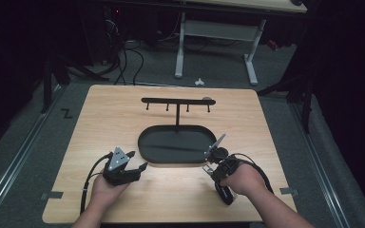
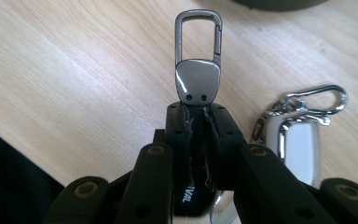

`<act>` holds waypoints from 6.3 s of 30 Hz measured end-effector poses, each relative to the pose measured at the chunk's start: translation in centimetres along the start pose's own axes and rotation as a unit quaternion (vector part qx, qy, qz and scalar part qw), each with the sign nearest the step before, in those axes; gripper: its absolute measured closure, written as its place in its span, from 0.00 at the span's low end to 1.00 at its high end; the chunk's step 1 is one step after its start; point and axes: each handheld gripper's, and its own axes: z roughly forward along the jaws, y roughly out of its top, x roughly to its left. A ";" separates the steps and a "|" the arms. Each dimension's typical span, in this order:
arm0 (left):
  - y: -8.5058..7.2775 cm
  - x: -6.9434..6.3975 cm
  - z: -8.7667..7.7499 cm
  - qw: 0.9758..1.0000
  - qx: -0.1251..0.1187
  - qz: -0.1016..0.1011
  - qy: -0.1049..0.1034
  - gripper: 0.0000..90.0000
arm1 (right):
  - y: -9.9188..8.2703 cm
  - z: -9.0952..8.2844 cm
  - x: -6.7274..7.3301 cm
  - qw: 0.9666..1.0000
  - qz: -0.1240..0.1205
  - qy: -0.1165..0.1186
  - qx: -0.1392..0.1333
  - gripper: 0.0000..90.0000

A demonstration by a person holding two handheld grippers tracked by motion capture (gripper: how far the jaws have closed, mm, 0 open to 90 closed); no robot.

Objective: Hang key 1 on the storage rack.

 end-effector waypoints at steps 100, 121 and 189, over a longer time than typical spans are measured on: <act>0.0 0.5 -0.5 1.000 -0.001 -0.003 -0.003 0.38 | 12.9 -10.1 -1.3 0.991 0.036 -0.033 -0.124 0.89; -0.1 0.5 -0.4 1.000 0.001 -0.002 -0.004 0.38 | 14.2 -7.9 -1.8 0.989 0.054 -0.050 -0.132 0.89; -0.1 0.2 0.1 1.000 0.014 0.003 -0.003 0.38 | 0.6 -1.0 -5.3 0.988 0.128 -0.035 -0.079 0.63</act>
